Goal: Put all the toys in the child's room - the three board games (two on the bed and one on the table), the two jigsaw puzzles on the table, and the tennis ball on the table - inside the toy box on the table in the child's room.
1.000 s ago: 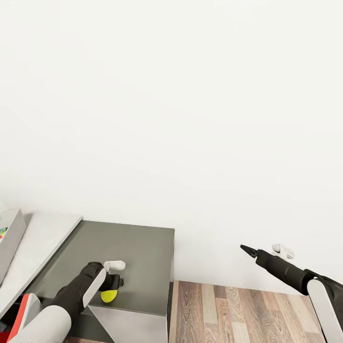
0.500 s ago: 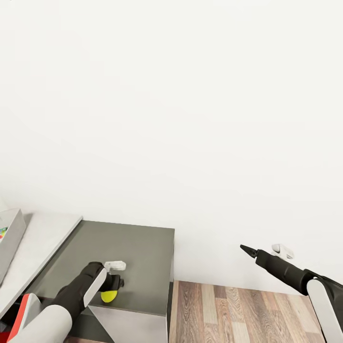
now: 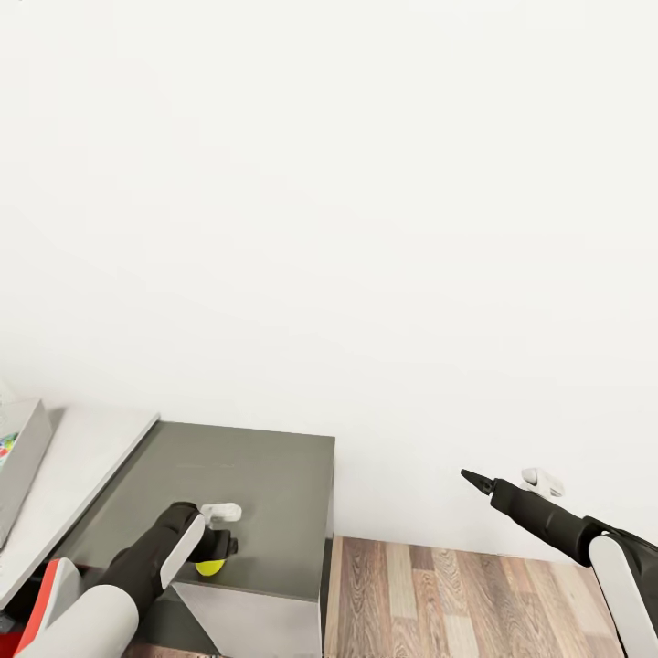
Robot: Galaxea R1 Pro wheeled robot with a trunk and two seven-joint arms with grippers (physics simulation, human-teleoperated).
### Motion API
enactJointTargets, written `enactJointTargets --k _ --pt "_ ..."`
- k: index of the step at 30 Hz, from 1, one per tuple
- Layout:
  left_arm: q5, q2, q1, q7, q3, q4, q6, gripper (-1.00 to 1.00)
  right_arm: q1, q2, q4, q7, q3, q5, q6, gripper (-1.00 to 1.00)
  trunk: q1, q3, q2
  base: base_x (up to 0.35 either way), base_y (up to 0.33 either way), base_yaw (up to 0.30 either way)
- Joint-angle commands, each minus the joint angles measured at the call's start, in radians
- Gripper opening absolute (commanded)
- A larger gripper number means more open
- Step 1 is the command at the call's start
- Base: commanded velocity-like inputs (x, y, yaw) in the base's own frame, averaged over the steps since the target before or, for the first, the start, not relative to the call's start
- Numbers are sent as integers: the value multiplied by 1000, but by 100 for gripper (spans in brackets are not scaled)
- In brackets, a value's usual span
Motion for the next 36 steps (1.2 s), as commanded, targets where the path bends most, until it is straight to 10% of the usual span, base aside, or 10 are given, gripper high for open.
enactJointTargets --k 1,36 --pt "11 1 -1 9 -6 -2 3 100 -1 0 -1 7 -2 5 5 100 0 -2 -2 -198 0 0" --pt "11 3 -1 9 -6 -6 -6 100 -1 2 -1 7 -2 5 5 100 0 -2 -2 3 8 0"
